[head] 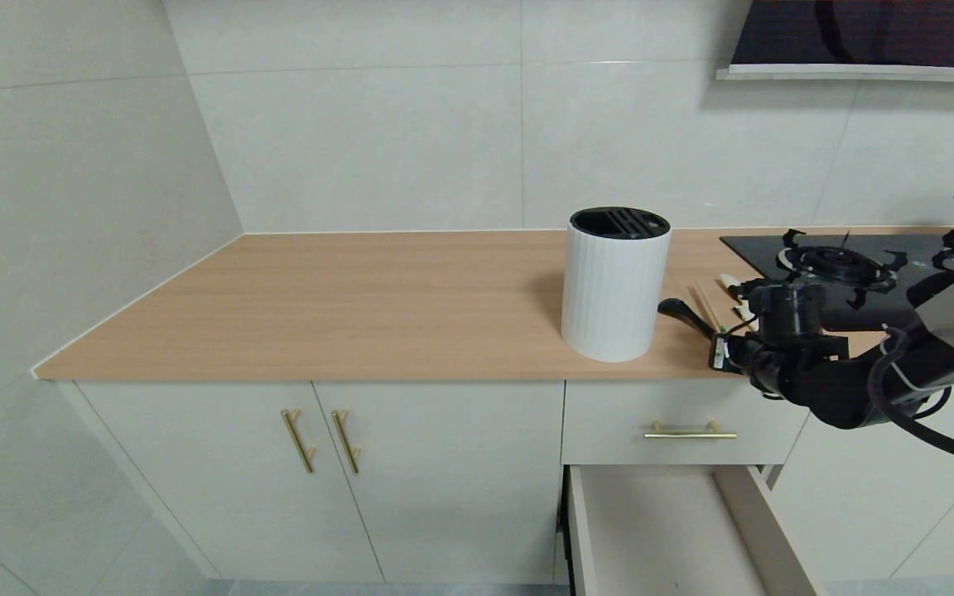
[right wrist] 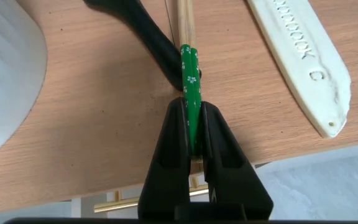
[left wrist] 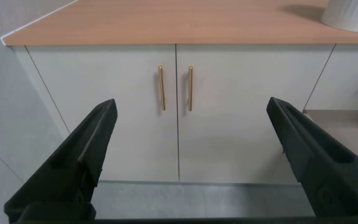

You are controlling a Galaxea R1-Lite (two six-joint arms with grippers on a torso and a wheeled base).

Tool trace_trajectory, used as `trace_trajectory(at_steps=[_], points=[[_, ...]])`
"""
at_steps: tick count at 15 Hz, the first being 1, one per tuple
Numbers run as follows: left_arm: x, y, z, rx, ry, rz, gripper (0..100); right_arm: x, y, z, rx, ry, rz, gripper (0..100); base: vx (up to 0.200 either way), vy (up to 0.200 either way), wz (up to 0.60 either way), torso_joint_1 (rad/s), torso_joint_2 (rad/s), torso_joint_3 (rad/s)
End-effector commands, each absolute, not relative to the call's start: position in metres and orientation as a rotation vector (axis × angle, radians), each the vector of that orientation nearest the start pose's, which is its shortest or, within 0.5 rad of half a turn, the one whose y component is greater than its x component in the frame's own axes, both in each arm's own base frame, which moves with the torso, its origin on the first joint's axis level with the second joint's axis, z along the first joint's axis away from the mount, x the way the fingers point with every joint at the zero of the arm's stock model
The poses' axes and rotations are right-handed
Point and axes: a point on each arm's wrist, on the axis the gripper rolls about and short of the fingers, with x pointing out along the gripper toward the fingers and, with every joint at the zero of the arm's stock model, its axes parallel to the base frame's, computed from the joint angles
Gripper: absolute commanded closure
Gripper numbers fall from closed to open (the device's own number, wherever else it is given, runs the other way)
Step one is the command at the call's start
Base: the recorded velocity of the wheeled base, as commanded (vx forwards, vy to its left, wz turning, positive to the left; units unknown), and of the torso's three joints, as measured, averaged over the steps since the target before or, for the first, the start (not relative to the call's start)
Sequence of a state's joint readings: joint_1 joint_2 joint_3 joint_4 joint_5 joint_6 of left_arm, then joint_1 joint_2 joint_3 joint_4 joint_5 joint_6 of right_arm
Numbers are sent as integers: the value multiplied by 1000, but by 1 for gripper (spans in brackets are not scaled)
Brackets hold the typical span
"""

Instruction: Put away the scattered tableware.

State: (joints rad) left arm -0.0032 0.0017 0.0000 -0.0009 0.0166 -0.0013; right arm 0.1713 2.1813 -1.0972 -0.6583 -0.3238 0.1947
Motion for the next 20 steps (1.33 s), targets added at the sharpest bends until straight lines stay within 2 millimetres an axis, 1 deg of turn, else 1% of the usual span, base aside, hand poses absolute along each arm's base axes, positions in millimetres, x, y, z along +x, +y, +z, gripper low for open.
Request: trace_trajectory(at_steps=[1, 2, 3, 4, 5, 6, 7, 8, 9, 11, 12, 13, 14, 17, 19, 20], points=[[-23, 0, 76, -2, 2, 14, 0, 407, 63, 90, 92, 379, -191, 100, 0, 0, 0, 0, 0, 0], [-23, 0, 76, -2, 2, 14, 0, 406, 61, 94, 97, 359, -198, 100, 0, 0, 0, 0, 0, 0], [-23, 0, 76, -2, 2, 14, 0, 402, 60, 105, 100, 336, -202, 100, 0, 0, 0, 0, 0, 0], [-23, 0, 76, -2, 3, 14, 0, 400, 59, 108, 101, 333, -202, 100, 0, 0, 0, 0, 0, 0], [-23, 0, 76, -2, 2, 14, 0, 389, 58, 120, 104, 321, -194, 100, 0, 0, 0, 0, 0, 0], [-23, 0, 76, -2, 2, 14, 0, 372, 56, 138, 105, 305, -183, 100, 0, 0, 0, 0, 0, 0], [-23, 0, 76, -2, 2, 14, 0, 360, 55, 148, 99, 315, -171, 100, 0, 0, 0, 0, 0, 0], [-23, 0, 76, -2, 2, 14, 0, 353, 54, 155, 102, 320, -159, 100, 0, 0, 0, 0, 0, 0], [-23, 0, 76, -2, 2, 14, 0, 338, 52, 169, 107, 317, -133, 100, 0, 0, 0, 0, 0, 0], [-23, 0, 76, -2, 2, 14, 0, 320, 49, 189, 108, 323, -120, 100, 0, 0, 0, 0, 0, 0], [-23, 0, 76, -2, 2, 14, 0, 307, 47, 197, 101, 357, -119, 100, 0, 0, 0, 0, 0, 0], [-23, 0, 76, -2, 2, 14, 0, 302, 46, 199, 99, 371, -116, 100, 0, 0, 0, 0, 0, 0], [-23, 0, 76, -2, 2, 14, 0, 288, 44, 204, 40, 399, -95, 100, 0, 0, 0, 0, 0, 0], [-23, 0, 76, -2, 2, 14, 0, 267, 42, 206, -29, 399, -46, 100, 0, 0, 0, 0, 0, 0], [-23, 0, 76, -2, 2, 14, 0, 259, 41, 206, -67, 399, -34, 100, 0, 0, 0, 0, 0, 0], [-23, 0, 76, -2, 3, 14, 0, 248, 40, 208, -111, 392, -22, 100, 0, 0, 0, 0, 0, 0]])
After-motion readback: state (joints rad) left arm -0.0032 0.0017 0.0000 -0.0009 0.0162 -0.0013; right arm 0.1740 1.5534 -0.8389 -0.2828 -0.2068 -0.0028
